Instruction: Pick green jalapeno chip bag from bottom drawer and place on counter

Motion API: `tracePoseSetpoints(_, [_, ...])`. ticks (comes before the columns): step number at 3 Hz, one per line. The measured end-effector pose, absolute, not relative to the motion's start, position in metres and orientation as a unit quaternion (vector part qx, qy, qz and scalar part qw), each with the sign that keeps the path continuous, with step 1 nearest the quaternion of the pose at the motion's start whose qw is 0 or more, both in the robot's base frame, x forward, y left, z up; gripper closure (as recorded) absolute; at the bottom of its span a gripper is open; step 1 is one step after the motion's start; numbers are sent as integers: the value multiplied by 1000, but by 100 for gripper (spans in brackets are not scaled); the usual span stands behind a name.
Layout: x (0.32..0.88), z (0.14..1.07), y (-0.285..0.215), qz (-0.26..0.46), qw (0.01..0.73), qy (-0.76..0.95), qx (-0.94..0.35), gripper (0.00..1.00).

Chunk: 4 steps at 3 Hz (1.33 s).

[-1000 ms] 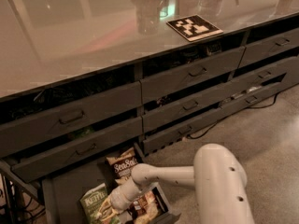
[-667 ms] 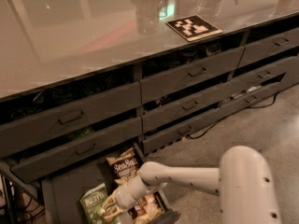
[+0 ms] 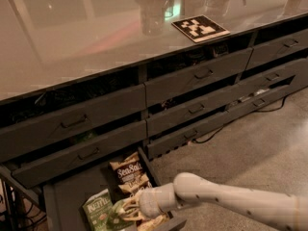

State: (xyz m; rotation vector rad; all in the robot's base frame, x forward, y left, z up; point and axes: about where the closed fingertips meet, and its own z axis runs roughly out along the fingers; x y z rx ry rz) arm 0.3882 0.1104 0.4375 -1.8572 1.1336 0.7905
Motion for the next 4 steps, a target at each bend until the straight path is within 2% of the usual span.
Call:
tracePoseSetpoints(3, [373, 598, 14, 149, 486, 561, -654, 100])
tracePoseSetpoints(4, [375, 654, 8, 94, 499, 568, -648, 100])
